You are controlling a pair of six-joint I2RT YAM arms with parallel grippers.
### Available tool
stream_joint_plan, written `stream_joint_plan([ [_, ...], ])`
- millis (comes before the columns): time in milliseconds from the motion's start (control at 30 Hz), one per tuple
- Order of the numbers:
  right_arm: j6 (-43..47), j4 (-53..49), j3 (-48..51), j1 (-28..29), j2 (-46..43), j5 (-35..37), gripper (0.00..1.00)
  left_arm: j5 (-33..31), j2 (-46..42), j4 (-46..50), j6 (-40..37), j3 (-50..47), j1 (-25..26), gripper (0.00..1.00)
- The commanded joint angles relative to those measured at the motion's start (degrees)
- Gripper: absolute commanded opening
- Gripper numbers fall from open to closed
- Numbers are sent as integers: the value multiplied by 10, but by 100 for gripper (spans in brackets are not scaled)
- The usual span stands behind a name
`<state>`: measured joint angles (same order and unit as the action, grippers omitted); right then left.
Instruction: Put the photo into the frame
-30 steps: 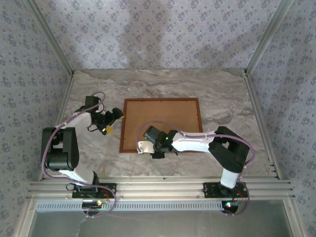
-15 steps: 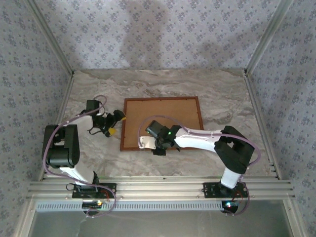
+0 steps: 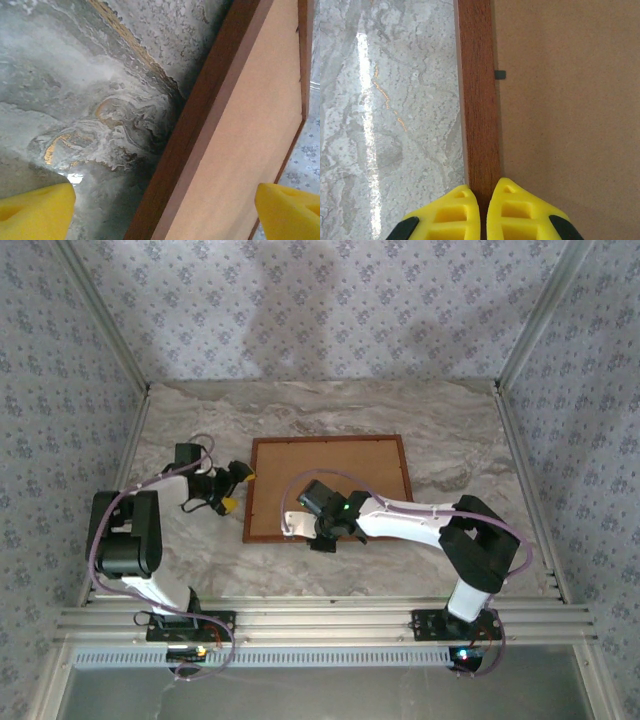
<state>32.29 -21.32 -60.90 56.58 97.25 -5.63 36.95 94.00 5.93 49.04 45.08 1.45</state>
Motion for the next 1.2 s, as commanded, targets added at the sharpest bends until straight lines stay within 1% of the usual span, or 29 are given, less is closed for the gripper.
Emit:
stream_joint_plan([
  [0,-21,21,-20,-5,-23,-14,0,86,35,-94,5,-1,49,91],
  [333,-23,23,-26,-8,-24,-23,0,99,13,-95,12,1,62,88],
  [467,-26,24,-22,-8,-27,-23,0,104,5,-94,13,3,61,83],
  [633,-39,46,-10,-14,-55,-34,0,115,-3,-94,15,8,62,81],
  [700,-45,51,-6,-21,-64,-43,0,119,-10,-94,16,9,62,74],
  [867,-47,55,6,-33,-60,-39,0,118,-30,-83,14,9,61,55],
  [933,-49,64,15,-35,-54,-38,0,121,-37,-81,11,9,62,42],
  [1033,-50,70,19,-33,-42,-35,0,118,-44,-72,8,9,62,31],
  [1167,-52,81,26,-29,-29,-27,0,111,-50,-70,12,3,62,25],
])
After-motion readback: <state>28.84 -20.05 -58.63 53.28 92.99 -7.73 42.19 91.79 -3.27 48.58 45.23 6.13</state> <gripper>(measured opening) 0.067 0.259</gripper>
